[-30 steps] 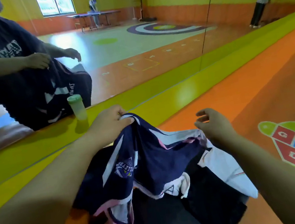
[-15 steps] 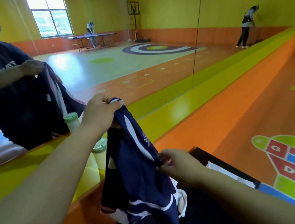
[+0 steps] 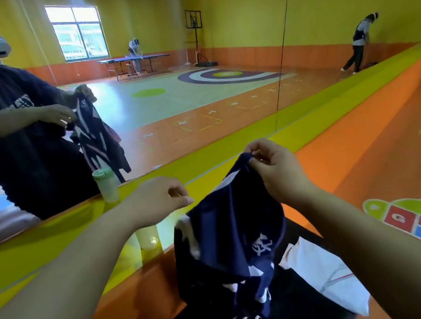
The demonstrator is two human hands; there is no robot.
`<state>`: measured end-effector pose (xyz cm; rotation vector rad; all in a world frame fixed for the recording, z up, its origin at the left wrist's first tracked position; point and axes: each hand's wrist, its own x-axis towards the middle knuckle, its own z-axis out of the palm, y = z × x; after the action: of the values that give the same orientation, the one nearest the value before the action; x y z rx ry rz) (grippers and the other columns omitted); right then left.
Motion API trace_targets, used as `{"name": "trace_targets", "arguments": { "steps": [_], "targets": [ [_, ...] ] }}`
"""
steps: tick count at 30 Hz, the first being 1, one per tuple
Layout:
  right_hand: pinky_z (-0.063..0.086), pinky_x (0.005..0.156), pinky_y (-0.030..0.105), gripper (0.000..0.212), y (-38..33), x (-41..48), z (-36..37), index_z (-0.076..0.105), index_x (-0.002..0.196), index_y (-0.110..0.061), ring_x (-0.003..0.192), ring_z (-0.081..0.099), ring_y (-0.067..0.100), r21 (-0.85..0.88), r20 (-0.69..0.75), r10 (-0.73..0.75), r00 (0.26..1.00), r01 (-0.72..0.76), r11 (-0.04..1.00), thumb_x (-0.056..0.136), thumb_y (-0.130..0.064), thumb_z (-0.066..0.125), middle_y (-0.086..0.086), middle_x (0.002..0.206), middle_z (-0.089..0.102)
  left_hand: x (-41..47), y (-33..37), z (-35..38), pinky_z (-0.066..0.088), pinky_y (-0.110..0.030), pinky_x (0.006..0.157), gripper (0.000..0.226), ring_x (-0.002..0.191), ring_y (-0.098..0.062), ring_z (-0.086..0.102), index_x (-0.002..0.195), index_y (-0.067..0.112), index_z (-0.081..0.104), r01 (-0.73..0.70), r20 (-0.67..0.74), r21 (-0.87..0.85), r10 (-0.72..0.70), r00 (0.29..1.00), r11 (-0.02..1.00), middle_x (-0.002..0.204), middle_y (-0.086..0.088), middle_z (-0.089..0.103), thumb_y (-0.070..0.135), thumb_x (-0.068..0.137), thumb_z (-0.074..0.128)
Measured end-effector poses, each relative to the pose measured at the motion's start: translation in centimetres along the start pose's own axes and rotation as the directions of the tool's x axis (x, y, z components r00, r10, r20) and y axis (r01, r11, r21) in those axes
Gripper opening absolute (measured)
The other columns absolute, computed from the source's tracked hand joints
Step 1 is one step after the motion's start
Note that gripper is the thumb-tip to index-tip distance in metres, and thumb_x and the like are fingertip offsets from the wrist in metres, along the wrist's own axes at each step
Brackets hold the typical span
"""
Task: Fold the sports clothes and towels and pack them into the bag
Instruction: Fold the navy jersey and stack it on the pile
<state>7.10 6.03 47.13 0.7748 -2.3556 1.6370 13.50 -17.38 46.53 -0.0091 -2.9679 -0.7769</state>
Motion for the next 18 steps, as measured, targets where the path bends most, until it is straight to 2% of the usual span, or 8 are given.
{"name": "trace_targets", "arguments": {
  "steps": [2,4,6,8,10,13,16,18],
  "targets": [
    [0.036,0.059,0.028,0.022,-0.6,0.3,-0.6,0.053,0.077,-0.027,0.06,0.048,0.01,0.076,0.085,-0.038,0.996,0.032,0.997,0.089,-0.008,0.051,-0.01,0.067,0.057,0.3,0.5,0.9,0.048,-0.032,0.082,0.01,0.088,-0.011,0.059,0.094,0.026,0.065,-0.047,0.032,-0.05,0.049,0.998,0.998,0.097,0.006,0.064,0.034,0.089,0.061],
    [0.041,0.062,0.031,0.015,-1.1,0.3,-1.3,0.05,0.08,-0.02,0.069,0.056,0.019,0.251,0.173,-0.068,0.983,0.023,0.968,0.086,-0.007,0.05,-0.009,0.068,0.062,0.9,1.1,1.7,0.047,-0.03,0.078,0.013,0.083,-0.01,0.057,0.103,0.033,0.061,-0.061,0.053,-0.192,0.073,0.996,0.979,0.102,0.005,0.061,0.032,0.09,0.061],
    [0.051,0.066,0.032,0.016,-2.0,0.1,-2.3,0.047,0.082,-0.012,0.078,0.067,0.026,0.522,0.234,-0.053,0.971,-0.079,0.85,0.088,0.002,0.051,0.002,0.07,0.066,1.3,1.7,2.2,0.048,-0.025,0.076,0.028,0.089,-0.008,0.059,0.11,0.044,0.055,-0.083,0.12,-0.33,0.129,0.984,0.94,0.108,0.01,0.06,0.035,0.086,0.065],
    [0.056,0.064,0.034,0.009,-3.1,-0.2,-3.2,0.045,0.084,-0.008,0.074,0.071,0.029,0.666,0.277,-0.035,0.96,-0.166,0.727,0.083,-0.001,0.051,0.012,0.065,0.065,1.9,2.5,3.0,0.047,-0.02,0.08,0.045,0.102,-0.006,0.058,0.117,0.051,0.048,-0.103,0.203,-0.37,0.189,0.961,0.923,0.115,0.015,0.058,0.036,0.081,0.071],
    [0.056,0.06,0.033,0.008,-3.9,-0.5,-3.8,0.046,0.084,-0.007,0.066,0.07,0.029,0.71,0.286,-0.05,0.957,-0.176,0.682,0.078,-0.003,0.05,0.015,0.061,0.064,2.6,3.5,4.1,0.049,-0.026,0.089,0.053,0.112,-0.009,0.056,0.119,0.049,0.049,-0.091,0.283,-0.394,0.215,0.935,0.914,0.122,0.016,0.058,0.036,0.075,0.077],
    [0.056,0.058,0.032,0.008,-4.3,-0.5,-4.8,0.047,0.083,-0.008,0.063,0.07,0.026,0.715,0.241,-0.078,0.967,-0.123,0.688,0.077,-0.005,0.051,0.013,0.06,0.066,3.3,5.4,6.1,0.049,-0.027,0.093,0.056,0.109,-0.01,0.06,0.118,0.027,0.061,-0.103,0.367,-0.452,0.29,0.884,0.886,0.122,0.01,0.063,0.042,0.064,0.073],
    [0.055,0.06,0.034,0.011,-3.8,-0.1,-6.2,0.049,0.083,-0.008,0.067,0.07,0.027,0.663,0.212,-0.079,0.974,-0.084,0.744,0.076,-0.008,0.057,0.011,0.063,0.065,3.7,6.7,7.3,0.048,-0.015,0.078,0.016,0.084,0.0,0.06,0.096,0.016,0.068,-0.085,0.355,-0.566,0.336,0.872,0.82,0.093,0.008,0.07,0.01,0.082,0.067],
    [0.051,0.062,0.036,0.017,-2.8,0.3,-7.5,0.051,0.082,-0.01,0.068,0.066,0.03,0.577,0.185,-0.071,0.98,-0.05,0.815,0.077,-0.014,0.067,0.013,0.068,0.063,4.2,6.7,7.3,0.045,-0.02,0.07,0.01,0.073,-0.005,0.055,0.084,0.017,0.062,-0.147,0.283,-0.524,0.334,0.899,0.839,0.078,0.007,0.064,0.011,0.076,0.06]
  ]
}}
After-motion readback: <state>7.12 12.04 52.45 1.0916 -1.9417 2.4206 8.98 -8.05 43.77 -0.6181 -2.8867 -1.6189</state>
